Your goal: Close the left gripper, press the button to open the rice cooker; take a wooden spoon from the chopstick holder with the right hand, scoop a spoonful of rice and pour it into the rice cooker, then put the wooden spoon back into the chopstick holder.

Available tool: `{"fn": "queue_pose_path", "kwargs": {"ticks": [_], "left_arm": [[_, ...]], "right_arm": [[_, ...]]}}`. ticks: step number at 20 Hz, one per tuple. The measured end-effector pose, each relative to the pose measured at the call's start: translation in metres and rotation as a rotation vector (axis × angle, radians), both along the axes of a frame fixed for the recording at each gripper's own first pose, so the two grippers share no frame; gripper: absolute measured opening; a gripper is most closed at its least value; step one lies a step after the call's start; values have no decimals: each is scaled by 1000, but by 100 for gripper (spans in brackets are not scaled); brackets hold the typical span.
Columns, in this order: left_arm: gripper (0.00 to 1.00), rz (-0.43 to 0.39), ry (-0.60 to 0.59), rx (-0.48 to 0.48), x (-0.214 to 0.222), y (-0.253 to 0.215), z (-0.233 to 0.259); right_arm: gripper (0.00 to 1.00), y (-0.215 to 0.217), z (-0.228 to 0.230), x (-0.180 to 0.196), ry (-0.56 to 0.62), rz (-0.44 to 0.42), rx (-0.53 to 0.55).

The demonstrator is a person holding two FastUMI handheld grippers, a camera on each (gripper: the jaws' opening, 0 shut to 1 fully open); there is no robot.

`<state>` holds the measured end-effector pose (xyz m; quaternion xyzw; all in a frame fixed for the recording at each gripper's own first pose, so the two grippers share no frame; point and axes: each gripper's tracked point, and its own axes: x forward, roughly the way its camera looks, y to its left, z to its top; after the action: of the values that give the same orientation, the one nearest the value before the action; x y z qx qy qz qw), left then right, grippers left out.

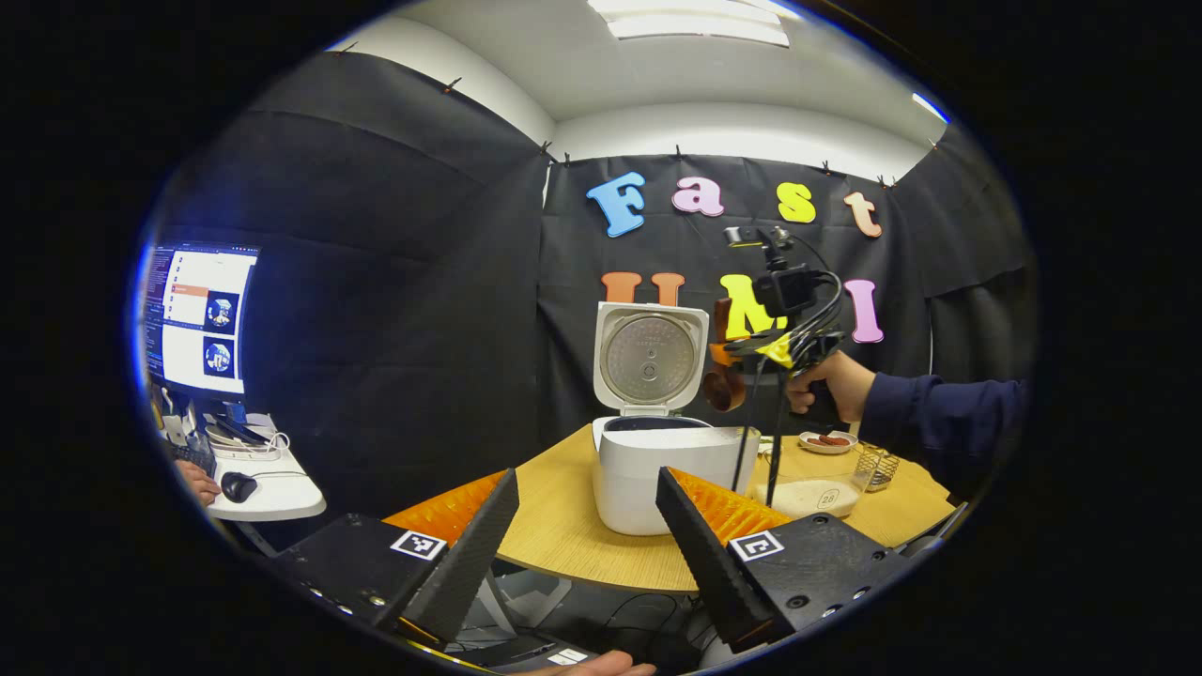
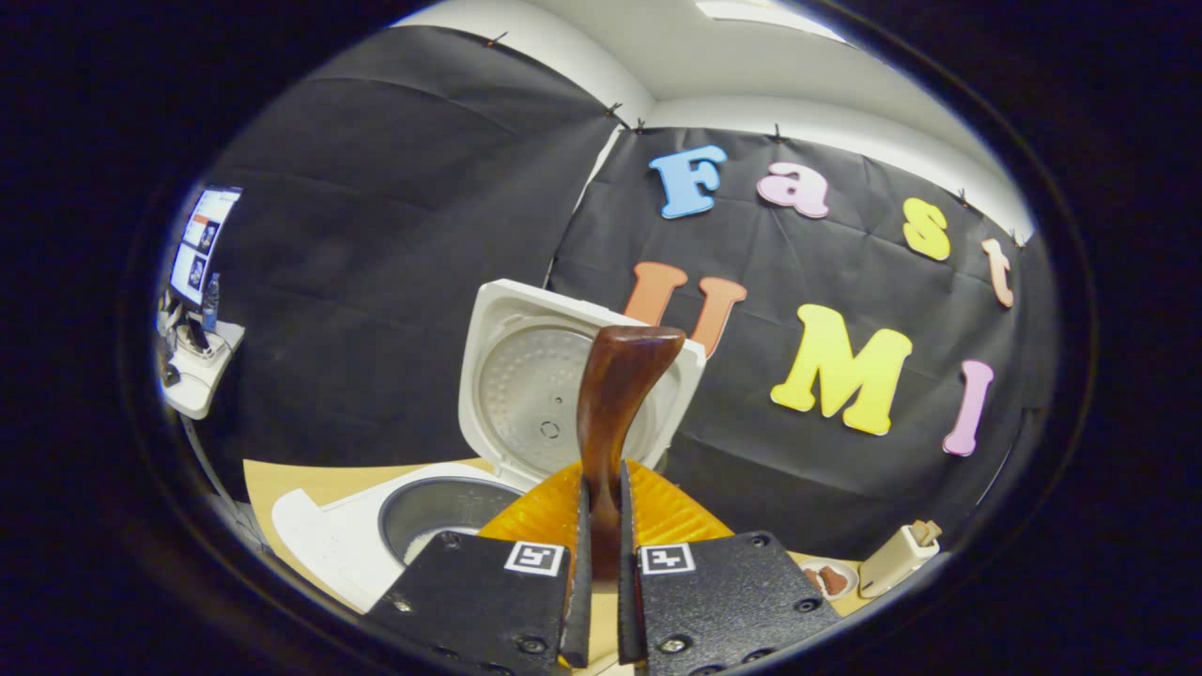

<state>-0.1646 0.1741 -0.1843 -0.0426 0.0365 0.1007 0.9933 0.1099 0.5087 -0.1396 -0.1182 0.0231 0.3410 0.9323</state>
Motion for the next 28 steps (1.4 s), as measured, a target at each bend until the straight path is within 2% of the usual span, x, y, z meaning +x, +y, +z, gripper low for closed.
{"fn": "queue_pose_path", "kwargs": {"ticks": [2, 5, 10, 13, 17, 20, 24, 28], "left_arm": [[94, -7, -7, -2, 2, -6, 3], [94, -3, -14, 20, 6, -13, 9], [94, -36, -17, 85, 16, -40, 17], [94, -33, -32, 119, 19, -52, 23], [94, -68, -31, 84, 32, -74, 26], [94, -88, -24, 53, 39, -87, 29], [94, -104, -17, 73, 49, -101, 30], [94, -107, -41, 66, 53, -110, 35]], "right_arm": [[17, -28, 11, 11, 8, -33, 7], [17, -76, 25, 24, 63, -75, 76], [17, -175, 51, 59, 86, -158, 168], [18, -243, 57, 82, 96, -242, 221], [19, -314, 54, 94, 87, -345, 233], [19, -347, 34, 93, 128, -396, 251], [19, -377, -13, 89, 209, -452, 231], [18, -389, -53, 79, 252, -449, 205]]}}
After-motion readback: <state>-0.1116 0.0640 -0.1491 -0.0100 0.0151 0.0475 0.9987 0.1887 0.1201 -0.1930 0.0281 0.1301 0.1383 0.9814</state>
